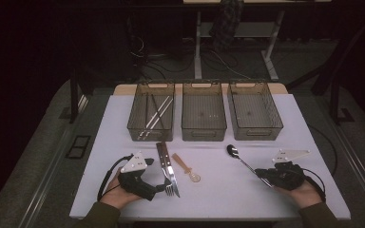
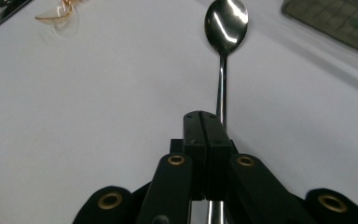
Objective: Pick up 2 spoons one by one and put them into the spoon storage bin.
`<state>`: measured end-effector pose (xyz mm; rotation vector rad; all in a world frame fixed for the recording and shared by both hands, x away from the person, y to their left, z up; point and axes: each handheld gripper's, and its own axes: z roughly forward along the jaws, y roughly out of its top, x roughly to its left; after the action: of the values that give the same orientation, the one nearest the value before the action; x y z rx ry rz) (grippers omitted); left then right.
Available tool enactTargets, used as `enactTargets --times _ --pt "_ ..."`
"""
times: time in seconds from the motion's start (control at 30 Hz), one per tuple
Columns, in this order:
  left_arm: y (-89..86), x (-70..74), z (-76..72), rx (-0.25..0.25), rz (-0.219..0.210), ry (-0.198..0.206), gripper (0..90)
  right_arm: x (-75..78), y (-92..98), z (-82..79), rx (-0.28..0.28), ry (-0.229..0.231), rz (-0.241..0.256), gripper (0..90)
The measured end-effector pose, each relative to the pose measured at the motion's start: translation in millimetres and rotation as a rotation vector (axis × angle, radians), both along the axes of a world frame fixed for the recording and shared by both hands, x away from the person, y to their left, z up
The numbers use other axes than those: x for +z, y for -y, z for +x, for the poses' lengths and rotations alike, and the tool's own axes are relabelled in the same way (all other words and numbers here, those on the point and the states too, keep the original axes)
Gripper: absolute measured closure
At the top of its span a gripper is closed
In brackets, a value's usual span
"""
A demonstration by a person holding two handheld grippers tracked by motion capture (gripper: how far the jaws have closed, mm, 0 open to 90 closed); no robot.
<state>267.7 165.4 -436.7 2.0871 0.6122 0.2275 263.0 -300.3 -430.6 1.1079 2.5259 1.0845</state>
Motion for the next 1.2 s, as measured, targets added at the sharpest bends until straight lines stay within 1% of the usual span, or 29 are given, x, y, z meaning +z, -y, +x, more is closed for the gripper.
enactTargets --times 0.1,0.17,0.37,0.47,0.6,0.73,0.9,1.03,1.1,1.13,1.17,1.2 --pt "0.1 0.4 0.1 0.003 -0.003 0.000 0.0 -2.7 1.6 0.0 0.002 -0.016 -0.009 89.2" --pt "0.7 0.8 -0.2 0.003 -0.006 0.001 0.0 -4.5 0.7 0.2 0.006 -0.026 -0.023 89.2" --pt "1.6 1.6 -1.1 -0.004 -0.002 0.008 0.0 -9.6 -3.4 -0.6 0.015 -0.040 -0.093 89.2" --pt "1.8 1.1 -1.1 -0.006 -0.002 0.004 0.0 -10.6 -5.5 -0.5 0.019 -0.046 -0.116 89.2" --pt "1.5 0.9 -0.1 -0.004 -0.002 0.004 0.0 -10.7 -6.0 -0.1 0.014 -0.048 -0.118 89.2" --pt "1.7 1.0 -0.2 -0.003 0.000 0.004 0.0 -10.5 -6.3 0.2 0.012 -0.041 -0.128 89.2" --pt "1.8 0.9 0.2 -0.002 0.002 0.003 0.0 -9.6 -6.7 1.0 0.005 -0.026 -0.155 89.2" --pt "2.1 0.9 -0.1 -0.002 0.000 0.003 0.0 -9.6 -4.8 2.6 -0.003 -0.023 -0.158 89.3" --pt "1.9 0.8 -0.1 -0.002 0.000 0.003 0.0 -9.0 -3.0 4.2 -0.015 -0.010 -0.160 89.3" --pt "1.6 0.8 0.0 -0.003 0.001 0.003 0.0 -8.5 -2.2 5.0 -0.034 0.003 -0.177 89.3" --pt "1.7 0.8 0.0 -0.001 -0.003 0.002 0.0 -9.1 -0.9 6.9 -0.044 0.009 -0.216 89.3" --pt "1.5 0.8 0.1 -0.002 -0.002 0.002 0.0 -9.8 2.0 9.0 -0.044 -0.003 -0.188 89.3"
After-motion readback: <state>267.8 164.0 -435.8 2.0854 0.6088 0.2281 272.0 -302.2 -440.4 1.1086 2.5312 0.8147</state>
